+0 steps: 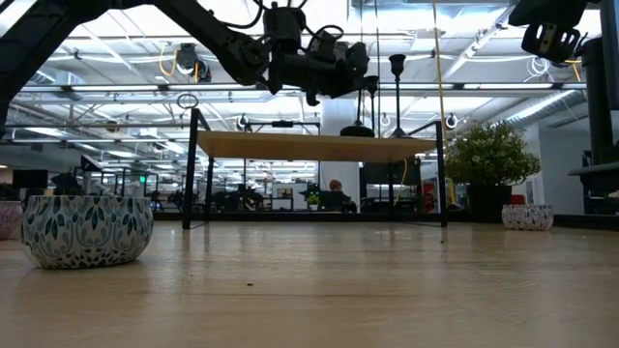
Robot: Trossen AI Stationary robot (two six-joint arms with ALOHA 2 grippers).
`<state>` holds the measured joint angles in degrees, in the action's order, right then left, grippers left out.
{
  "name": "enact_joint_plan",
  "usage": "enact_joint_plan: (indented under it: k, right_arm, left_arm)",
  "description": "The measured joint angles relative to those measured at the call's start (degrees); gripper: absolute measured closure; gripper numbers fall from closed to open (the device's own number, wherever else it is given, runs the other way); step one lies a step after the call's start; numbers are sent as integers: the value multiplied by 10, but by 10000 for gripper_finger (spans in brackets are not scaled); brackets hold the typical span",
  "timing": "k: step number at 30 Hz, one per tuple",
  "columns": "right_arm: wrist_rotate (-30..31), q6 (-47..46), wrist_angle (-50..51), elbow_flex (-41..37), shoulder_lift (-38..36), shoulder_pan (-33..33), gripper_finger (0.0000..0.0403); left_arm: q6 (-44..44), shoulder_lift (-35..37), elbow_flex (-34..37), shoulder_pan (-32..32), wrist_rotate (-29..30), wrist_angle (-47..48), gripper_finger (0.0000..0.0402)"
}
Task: Pick & Place candle stick holders
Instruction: Put the black candle holder on the shelf
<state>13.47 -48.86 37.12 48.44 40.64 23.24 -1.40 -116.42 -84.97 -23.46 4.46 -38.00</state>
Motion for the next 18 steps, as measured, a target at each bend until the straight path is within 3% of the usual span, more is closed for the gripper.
enact_joint_plan:
  k: [18]
  right_arm:
    - [1, -4, 0, 0, 0, 0, 403]
  left_arm:
    - [-13, -24, 0, -2, 1, -21, 389]
